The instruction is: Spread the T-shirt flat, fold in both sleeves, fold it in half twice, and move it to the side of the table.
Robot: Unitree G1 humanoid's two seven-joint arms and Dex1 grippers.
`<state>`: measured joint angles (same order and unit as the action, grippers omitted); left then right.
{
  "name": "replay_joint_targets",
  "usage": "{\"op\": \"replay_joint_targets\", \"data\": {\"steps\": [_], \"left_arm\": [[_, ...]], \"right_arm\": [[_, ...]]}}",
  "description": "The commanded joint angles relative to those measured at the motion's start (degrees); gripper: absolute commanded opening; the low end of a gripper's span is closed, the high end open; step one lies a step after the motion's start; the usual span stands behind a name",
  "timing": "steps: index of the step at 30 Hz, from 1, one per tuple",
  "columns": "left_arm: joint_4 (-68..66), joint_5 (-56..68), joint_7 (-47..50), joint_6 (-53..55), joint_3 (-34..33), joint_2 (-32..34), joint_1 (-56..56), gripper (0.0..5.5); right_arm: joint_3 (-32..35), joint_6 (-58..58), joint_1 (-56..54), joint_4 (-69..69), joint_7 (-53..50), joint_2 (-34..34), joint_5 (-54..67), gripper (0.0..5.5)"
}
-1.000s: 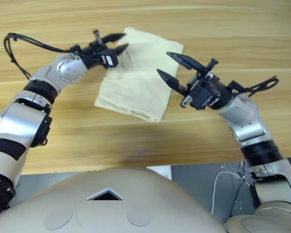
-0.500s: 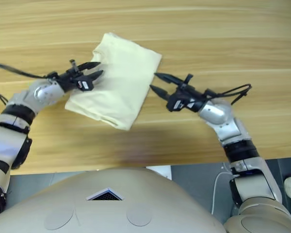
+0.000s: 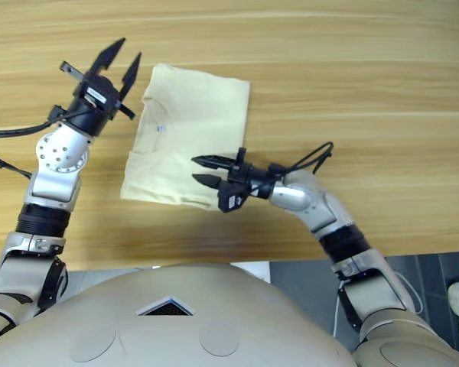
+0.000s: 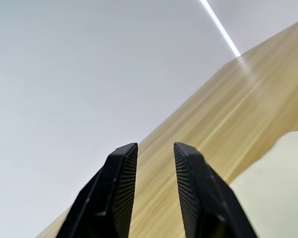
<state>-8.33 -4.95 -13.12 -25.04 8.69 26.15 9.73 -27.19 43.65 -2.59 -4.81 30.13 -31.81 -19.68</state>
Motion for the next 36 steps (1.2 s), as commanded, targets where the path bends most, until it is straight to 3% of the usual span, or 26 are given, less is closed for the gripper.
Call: {"op": "replay_joint_targets", "data": {"steps": [1,16,21,31,34,36], "left_arm": [[-0.21,-0.34,0.30,1.64,-3.33,0.48,1.50,1.36],[-5.65,0.09,-1.26,-1.37,-7.07,0.99,2.91,1.36],[-7.73,-0.04,-2.82,-2.22,-8.01,2.11,1.97,1.36],[-8.08,-1.18,-10.02,-10.05,-4.92,5.55,-4.25,1.36],[-5.73,-4.89,-12.64,-16.44,-3.41,10.07,-8.90,1.36],[-1.43,-4.89,-13.88,-18.06,-6.57,14.62,-13.46,1.36]], "right_arm": [[-0.84,-0.08,2.94,-0.79,3.92,-4.28,1.86,1.85],[-1.44,2.40,1.97,-17.95,7.45,-7.81,3.44,1.85],[2.13,3.10,4.98,-12.11,7.78,-12.57,7.51,1.85],[5.46,3.36,5.80,-4.48,7.93,-13.74,10.53,1.85],[10.72,3.60,5.78,1.14,3.45,-11.82,14.75,1.85],[15.38,1.81,7.14,7.11,1.26,-11.94,18.04,1.85]]}}
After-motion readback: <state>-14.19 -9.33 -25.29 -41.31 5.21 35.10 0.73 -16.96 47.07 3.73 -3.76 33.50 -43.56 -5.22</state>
